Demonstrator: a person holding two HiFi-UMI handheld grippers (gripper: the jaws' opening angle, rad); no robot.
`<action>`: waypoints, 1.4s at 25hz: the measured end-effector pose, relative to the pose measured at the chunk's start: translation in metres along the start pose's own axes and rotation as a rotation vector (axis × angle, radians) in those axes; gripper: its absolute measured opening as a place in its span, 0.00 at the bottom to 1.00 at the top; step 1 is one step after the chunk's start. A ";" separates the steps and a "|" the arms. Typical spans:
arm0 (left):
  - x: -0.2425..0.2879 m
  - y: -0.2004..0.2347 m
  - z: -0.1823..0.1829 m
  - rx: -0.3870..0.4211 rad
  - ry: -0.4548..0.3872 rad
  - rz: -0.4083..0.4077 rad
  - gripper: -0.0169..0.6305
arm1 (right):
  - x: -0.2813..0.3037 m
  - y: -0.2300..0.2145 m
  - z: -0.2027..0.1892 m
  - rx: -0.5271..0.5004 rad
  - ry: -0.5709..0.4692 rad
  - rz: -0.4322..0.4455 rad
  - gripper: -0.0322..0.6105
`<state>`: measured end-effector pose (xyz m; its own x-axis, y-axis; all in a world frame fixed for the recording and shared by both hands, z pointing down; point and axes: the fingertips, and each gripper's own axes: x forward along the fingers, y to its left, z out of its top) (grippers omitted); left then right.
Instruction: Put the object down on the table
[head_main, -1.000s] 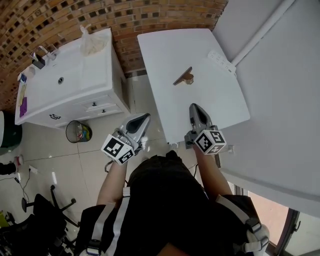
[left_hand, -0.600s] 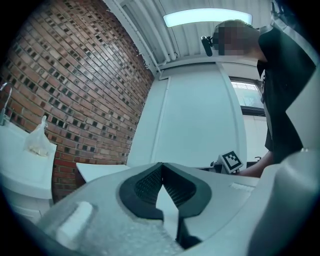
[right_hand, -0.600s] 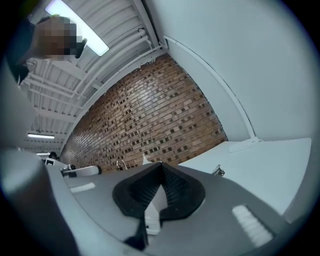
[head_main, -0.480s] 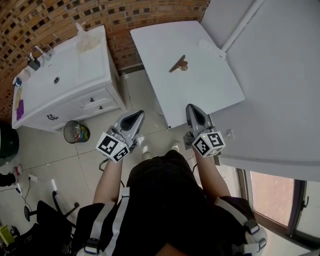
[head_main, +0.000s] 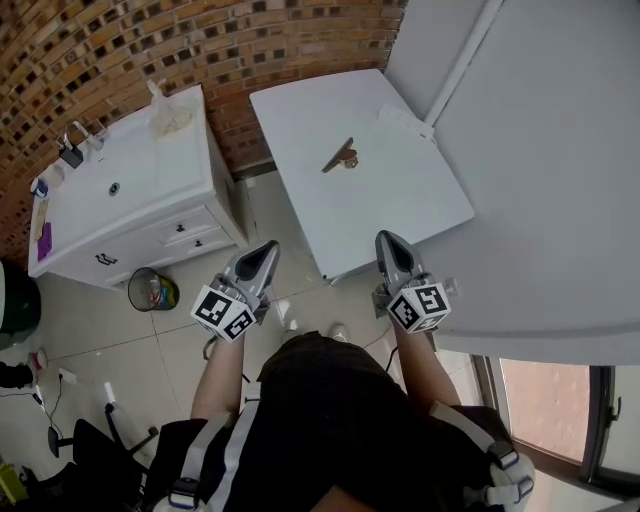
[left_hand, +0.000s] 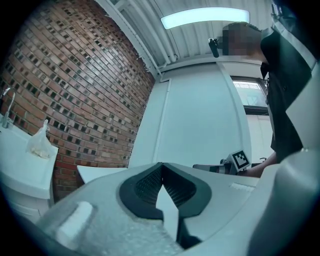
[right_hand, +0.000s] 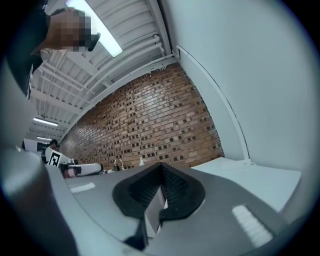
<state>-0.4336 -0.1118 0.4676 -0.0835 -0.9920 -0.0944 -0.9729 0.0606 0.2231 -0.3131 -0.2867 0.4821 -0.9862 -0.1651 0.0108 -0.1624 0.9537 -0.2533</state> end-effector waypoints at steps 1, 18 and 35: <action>0.004 -0.002 0.000 0.006 0.000 -0.002 0.03 | 0.000 -0.002 0.003 -0.007 -0.002 0.003 0.05; 0.037 -0.008 0.019 0.060 -0.014 0.021 0.03 | 0.015 -0.025 0.029 -0.072 -0.041 0.076 0.05; 0.031 -0.007 0.009 0.053 -0.007 0.026 0.03 | 0.010 -0.022 0.024 -0.069 -0.034 0.073 0.05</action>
<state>-0.4313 -0.1421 0.4545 -0.1098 -0.9892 -0.0966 -0.9805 0.0919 0.1740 -0.3190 -0.3154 0.4649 -0.9941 -0.1019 -0.0380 -0.0932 0.9783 -0.1848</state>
